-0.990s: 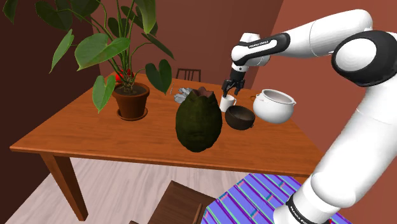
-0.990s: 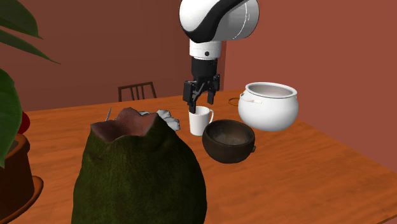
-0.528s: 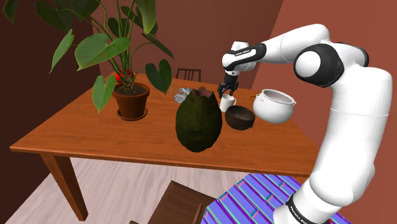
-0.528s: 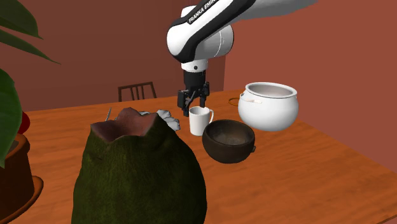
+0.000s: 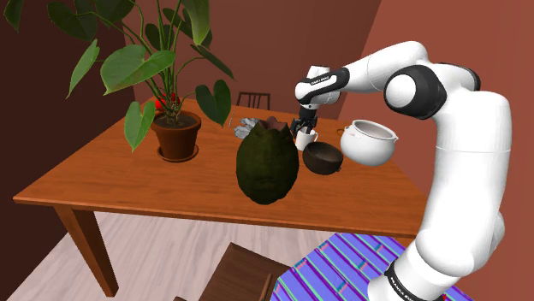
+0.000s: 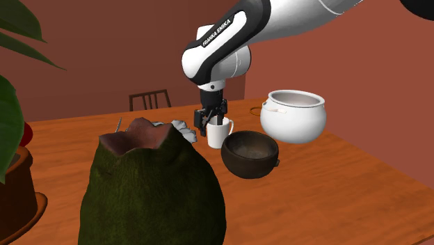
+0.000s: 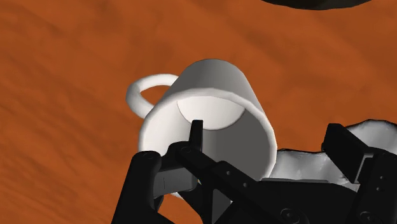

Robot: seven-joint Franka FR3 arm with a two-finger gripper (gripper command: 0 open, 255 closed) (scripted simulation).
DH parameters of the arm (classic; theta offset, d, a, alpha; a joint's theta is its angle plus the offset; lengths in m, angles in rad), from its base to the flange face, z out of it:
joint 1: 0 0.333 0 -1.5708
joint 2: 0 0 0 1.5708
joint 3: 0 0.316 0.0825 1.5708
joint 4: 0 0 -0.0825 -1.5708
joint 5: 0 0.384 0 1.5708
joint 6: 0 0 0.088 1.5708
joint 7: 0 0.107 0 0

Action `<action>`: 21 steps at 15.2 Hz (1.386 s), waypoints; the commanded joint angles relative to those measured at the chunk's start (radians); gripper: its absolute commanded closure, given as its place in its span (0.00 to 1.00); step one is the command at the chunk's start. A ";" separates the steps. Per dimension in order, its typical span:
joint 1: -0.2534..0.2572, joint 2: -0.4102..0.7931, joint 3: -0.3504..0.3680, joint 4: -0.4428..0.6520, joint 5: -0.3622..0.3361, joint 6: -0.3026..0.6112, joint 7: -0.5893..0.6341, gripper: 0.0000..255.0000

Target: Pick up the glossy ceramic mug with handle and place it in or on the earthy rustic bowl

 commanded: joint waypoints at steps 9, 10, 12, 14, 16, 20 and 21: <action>-0.002 0.010 0.001 -0.003 0.003 0.013 -0.003 1.00; -0.002 0.010 0.001 -0.003 0.003 0.013 -0.003 1.00; -0.002 0.010 0.001 -0.003 0.003 0.013 -0.003 1.00; -0.002 0.010 0.001 -0.003 0.003 0.013 -0.003 1.00; -0.002 0.010 0.001 -0.003 0.003 0.013 -0.003 1.00; -0.001 -0.002 -0.001 0.007 0.000 -0.009 -0.001 1.00; -0.001 -0.007 -0.001 0.013 -0.002 -0.020 -0.001 1.00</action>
